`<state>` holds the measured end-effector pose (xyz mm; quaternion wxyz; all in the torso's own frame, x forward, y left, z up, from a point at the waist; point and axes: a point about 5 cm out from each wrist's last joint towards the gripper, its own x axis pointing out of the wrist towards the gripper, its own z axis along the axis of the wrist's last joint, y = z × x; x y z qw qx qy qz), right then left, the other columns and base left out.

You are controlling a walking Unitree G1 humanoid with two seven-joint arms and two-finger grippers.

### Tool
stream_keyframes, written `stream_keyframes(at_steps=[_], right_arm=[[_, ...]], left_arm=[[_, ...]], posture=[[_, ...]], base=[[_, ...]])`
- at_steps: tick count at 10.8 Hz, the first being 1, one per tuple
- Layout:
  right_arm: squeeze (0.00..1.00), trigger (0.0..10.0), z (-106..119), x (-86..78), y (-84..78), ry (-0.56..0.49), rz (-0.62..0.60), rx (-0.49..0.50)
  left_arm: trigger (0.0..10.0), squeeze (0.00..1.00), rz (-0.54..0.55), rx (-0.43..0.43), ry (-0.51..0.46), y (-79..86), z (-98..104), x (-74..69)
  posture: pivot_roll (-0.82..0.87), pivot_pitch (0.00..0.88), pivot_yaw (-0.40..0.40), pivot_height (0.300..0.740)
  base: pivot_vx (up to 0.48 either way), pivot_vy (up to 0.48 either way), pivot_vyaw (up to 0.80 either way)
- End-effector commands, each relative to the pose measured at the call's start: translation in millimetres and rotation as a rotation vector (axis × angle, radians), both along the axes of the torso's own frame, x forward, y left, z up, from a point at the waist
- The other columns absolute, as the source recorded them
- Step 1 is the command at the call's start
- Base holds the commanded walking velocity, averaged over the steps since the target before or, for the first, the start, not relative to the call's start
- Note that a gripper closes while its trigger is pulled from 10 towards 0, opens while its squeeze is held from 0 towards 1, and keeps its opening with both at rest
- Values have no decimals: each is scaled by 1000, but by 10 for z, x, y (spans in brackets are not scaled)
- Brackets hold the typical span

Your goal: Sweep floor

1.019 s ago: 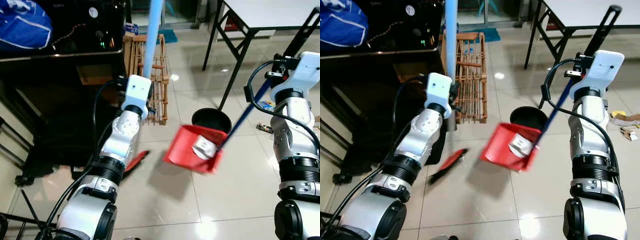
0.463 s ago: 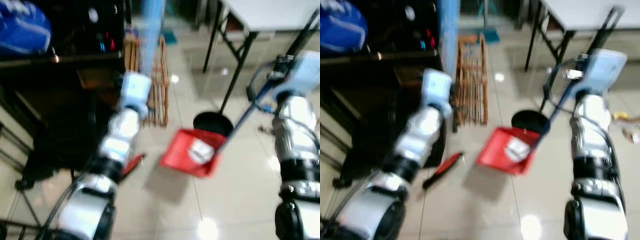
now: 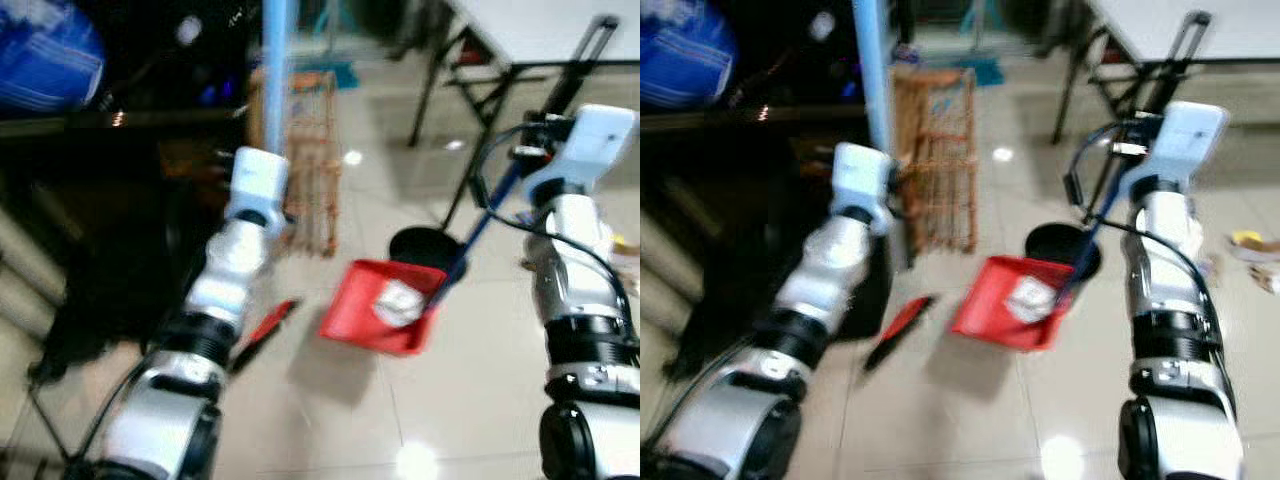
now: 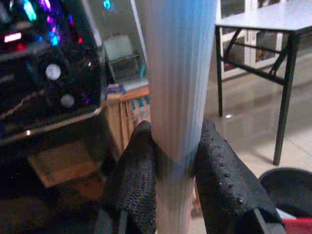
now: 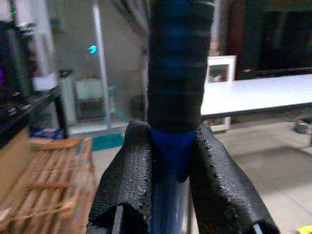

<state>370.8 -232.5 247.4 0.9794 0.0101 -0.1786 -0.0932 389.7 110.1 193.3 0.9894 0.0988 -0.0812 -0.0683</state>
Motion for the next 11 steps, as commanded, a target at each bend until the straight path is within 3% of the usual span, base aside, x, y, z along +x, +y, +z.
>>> stream_keyframes(at_steps=[1, 11], right_arm=[[0, 10000, 184, -50, -82, -75, -31, -7], [0, 10000, 200, -52, -64, -87, -29, 1]], left_arm=[[10000, 0, -44, 4, -50, -140, 107, -10], [10000, 0, -47, 10, -51, -137, 117, -8]], posture=[[-57, 88, 44, 740], [-55, 98, 47, 740]], base=[[371, 0, 0], [377, 0, 0]])
